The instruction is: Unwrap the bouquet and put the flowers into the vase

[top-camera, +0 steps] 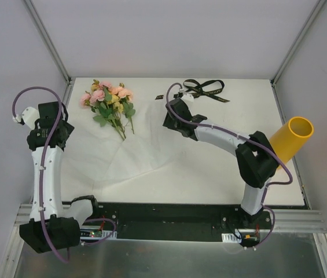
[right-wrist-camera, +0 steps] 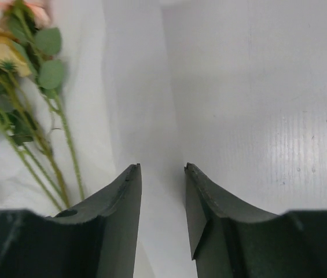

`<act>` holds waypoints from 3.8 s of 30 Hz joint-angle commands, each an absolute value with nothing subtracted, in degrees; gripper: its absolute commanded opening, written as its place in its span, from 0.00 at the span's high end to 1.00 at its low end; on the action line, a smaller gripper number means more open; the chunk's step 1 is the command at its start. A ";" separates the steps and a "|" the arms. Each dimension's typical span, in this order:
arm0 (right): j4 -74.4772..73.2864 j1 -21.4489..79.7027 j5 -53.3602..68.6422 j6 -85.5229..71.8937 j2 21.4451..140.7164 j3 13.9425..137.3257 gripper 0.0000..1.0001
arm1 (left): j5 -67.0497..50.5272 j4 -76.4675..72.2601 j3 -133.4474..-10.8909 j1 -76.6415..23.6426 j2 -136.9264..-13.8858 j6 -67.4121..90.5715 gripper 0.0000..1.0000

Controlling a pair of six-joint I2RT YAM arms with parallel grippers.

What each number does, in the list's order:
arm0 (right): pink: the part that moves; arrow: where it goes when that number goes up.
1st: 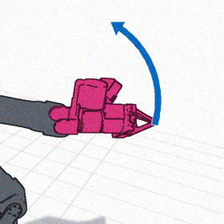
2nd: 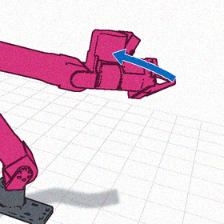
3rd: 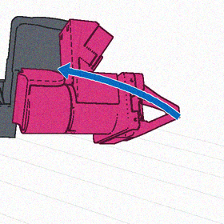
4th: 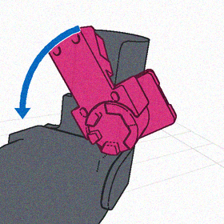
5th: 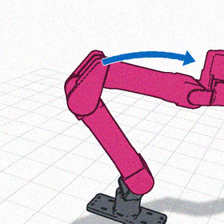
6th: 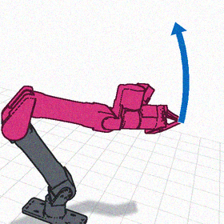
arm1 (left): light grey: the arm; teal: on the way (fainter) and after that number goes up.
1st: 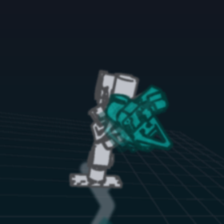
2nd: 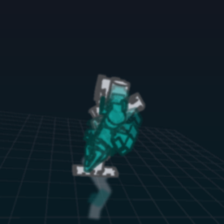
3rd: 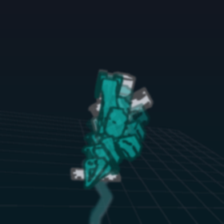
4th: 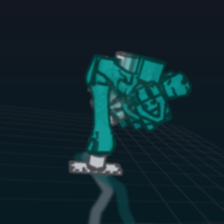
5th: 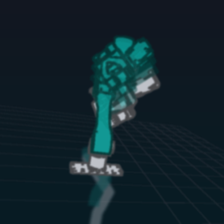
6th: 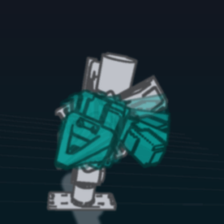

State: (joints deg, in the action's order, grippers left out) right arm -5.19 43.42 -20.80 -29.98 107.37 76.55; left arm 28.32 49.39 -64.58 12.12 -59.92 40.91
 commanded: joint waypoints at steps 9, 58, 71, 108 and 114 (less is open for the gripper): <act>-11.78 44.38 -12.49 -28.56 102.30 87.10 0.60 | 0.10 47.74 -68.75 12.74 -62.92 40.86 0.25; -7.11 55.55 11.80 -28.48 97.47 58.01 0.74 | -20.30 38.49 -50.98 10.02 -77.34 33.40 0.27; -12.92 57.48 -9.04 -25.32 95.89 57.21 0.75 | -19.69 40.43 -53.52 10.02 -72.17 26.72 0.27; -5.80 57.30 -14.16 -21.18 137.01 116.19 0.63 | -3.25 40.78 -49.57 8.70 -55.99 29.09 0.02; -4.66 57.48 -13.80 -21.36 140.36 117.51 0.63 | -3.34 40.78 -49.39 8.61 -56.07 29.09 0.02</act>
